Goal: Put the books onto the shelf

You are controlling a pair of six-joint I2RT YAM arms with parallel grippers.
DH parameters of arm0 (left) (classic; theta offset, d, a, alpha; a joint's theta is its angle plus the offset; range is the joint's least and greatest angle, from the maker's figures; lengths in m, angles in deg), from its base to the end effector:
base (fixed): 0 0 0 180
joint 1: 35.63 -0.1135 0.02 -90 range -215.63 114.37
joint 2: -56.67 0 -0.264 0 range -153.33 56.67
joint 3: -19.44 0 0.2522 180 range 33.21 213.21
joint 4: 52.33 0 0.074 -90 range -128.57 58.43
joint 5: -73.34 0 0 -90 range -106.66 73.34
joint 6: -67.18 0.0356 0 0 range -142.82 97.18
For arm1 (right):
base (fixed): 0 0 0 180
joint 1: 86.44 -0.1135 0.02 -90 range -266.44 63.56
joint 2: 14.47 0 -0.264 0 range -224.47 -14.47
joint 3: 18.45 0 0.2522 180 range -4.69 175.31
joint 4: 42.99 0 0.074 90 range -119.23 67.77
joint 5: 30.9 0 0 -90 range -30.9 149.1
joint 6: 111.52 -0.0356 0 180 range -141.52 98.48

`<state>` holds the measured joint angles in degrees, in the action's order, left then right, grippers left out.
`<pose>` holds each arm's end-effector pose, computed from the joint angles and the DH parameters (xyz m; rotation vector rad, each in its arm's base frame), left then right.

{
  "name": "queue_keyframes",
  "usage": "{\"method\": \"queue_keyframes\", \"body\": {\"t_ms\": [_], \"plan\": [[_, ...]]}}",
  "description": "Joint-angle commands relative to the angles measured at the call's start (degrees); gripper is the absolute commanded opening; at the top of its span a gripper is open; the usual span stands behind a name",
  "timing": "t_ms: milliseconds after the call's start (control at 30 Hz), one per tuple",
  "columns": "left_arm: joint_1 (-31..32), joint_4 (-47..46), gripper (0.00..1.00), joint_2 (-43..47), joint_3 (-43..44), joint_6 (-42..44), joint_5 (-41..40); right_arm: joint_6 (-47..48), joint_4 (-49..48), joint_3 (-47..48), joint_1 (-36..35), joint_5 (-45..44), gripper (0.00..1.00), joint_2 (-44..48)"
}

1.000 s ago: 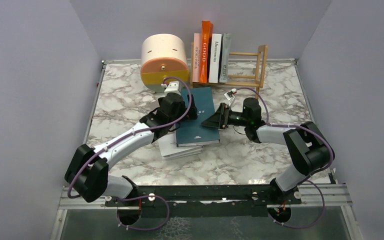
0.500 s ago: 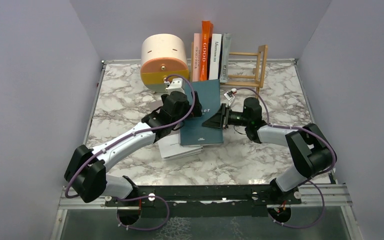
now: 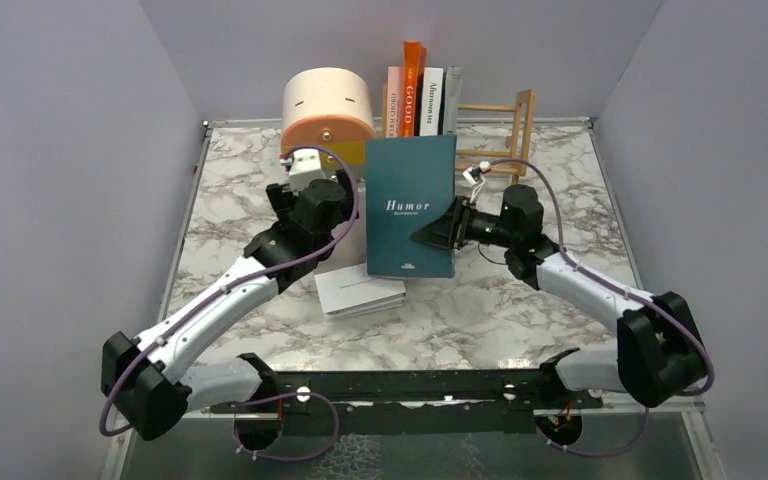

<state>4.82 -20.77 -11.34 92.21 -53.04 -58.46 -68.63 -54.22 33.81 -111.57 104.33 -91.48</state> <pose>0.2149 -0.1521 0.3339 -0.2699 1.8953 -0.0825 0.2482 0.1443 0.2420 -0.2554 2.0264 1.5545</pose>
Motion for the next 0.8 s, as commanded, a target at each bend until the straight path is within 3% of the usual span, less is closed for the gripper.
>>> {"method": "queue_keyframes", "body": {"t_ms": [0,200,367,567,767], "plan": [[-0.65,2.13,0.99,7.18,-2.19,0.57,-5.47,9.90,12.49,8.21,-0.10,-11.12,0.03,8.32],[-0.70,1.10,0.99,9.46,-3.66,0.79,-2.96,19.18,27.39,23.14,-0.10,-29.51,0.01,11.66],[-0.75,0.26,0.99,7.13,-3.62,0.74,0.16,25.50,35.75,35.18,-0.10,-48.07,0.01,7.92],[-0.72,-2.05,0.99,4.41,-3.90,1.41,3.34,32.00,40.02,45.64,-0.10,-66.08,0.01,-1.21],[-0.81,-3.35,0.99,2.72,-3.98,2.28,3.46,36.03,38.79,49.51,-0.10,-74.03,0.01,-7.08]]}}
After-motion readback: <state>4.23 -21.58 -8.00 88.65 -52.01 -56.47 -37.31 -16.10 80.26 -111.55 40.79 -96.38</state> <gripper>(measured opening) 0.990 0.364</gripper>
